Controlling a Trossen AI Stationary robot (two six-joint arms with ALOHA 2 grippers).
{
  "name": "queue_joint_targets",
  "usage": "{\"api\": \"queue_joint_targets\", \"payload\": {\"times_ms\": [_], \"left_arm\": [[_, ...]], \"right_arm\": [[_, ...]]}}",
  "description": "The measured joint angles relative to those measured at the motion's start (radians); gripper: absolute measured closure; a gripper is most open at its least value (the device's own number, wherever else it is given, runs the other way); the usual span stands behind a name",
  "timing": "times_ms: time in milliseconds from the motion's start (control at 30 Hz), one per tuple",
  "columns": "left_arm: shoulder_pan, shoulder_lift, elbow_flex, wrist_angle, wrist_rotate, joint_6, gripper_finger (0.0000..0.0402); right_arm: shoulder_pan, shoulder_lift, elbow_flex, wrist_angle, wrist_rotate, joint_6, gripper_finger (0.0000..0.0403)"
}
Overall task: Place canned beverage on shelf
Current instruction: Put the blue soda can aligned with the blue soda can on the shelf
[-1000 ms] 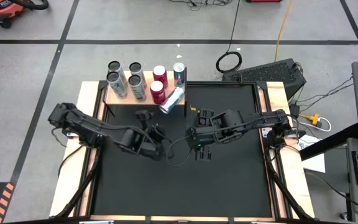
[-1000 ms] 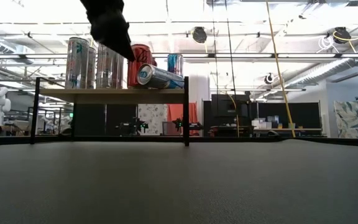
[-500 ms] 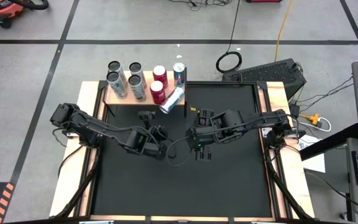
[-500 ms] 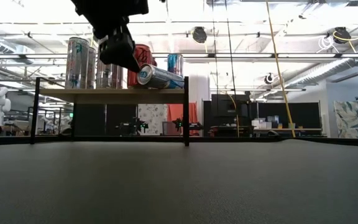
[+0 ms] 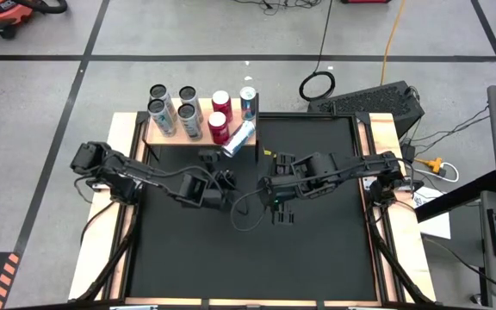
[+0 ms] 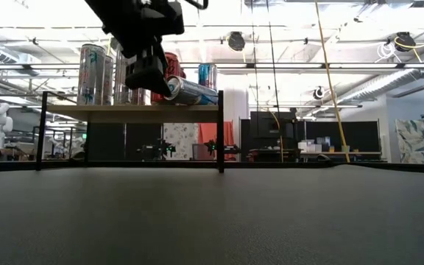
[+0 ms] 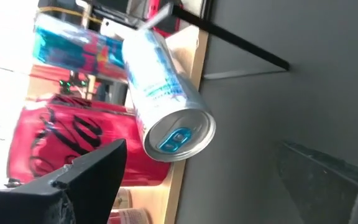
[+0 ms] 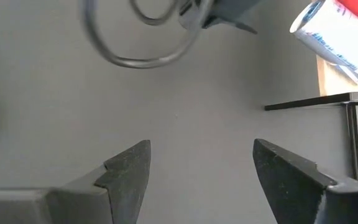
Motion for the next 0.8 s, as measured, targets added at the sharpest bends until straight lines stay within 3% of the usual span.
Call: {"api": "queue_joint_targets", "payload": {"times_ms": [133,800], "left_arm": [[0.027,0.000,0.000,0.000,0.052,0.001,0.0011],[0.089,0.000,0.000,0.050,0.071,0.045,0.0011]], "right_arm": [[0.003,0.000,0.000,0.000,0.001,0.004,0.0138],[0.037,0.000,0.000,0.000,0.003,0.004,0.0138]]}}
